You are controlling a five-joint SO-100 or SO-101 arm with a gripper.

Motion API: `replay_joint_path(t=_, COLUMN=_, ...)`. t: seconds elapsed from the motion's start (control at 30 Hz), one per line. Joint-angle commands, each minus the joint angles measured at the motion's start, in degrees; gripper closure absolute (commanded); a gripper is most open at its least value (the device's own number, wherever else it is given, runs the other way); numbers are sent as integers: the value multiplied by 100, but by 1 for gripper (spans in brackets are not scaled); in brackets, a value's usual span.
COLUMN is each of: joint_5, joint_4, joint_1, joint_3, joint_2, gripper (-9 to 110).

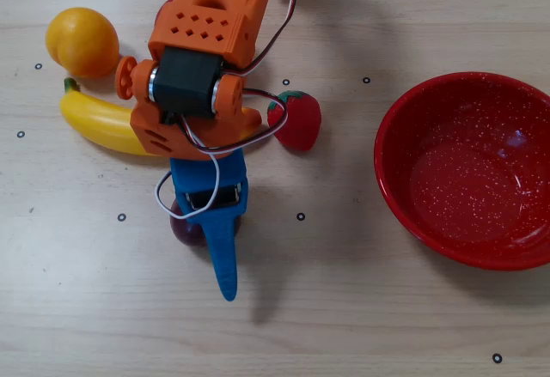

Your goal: Put plum in the red bowl.

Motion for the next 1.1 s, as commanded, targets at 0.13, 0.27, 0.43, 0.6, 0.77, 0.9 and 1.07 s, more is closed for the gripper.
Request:
replay_joint_path(t=0.13, joint_5=-492, joint_4=176, joint_1=-211, joint_3=-624, joint_2=413, gripper=44)
replay_joint_path(t=0.27, joint_5=-633, joint_4=211, joint_1=-290, joint_3=-580, joint_2=466, gripper=44)
replay_joint_path(t=0.43, joint_5=-677, joint_4=343, joint_1=-325, joint_3=-563, joint_2=501, gripper=45)
replay_joint_path(t=0.6, joint_5=-668, joint_4=360, joint_1=-334, joint_3=-501, joint_2=501, gripper=45)
replay_joint_path(t=0.77, joint_5=-606, joint_4=422, joint_1=-308, joint_3=-475, joint_2=501, gripper=45)
replay_joint_path(t=0.9, joint_5=-615, joint_4=352, joint_1=-246, joint_3=-439, joint_2=492, gripper=45)
replay_joint_path(t=1.07, joint_5=-633, joint_4=255, joint_1=-185, joint_3=-431, joint_2=439, gripper=45)
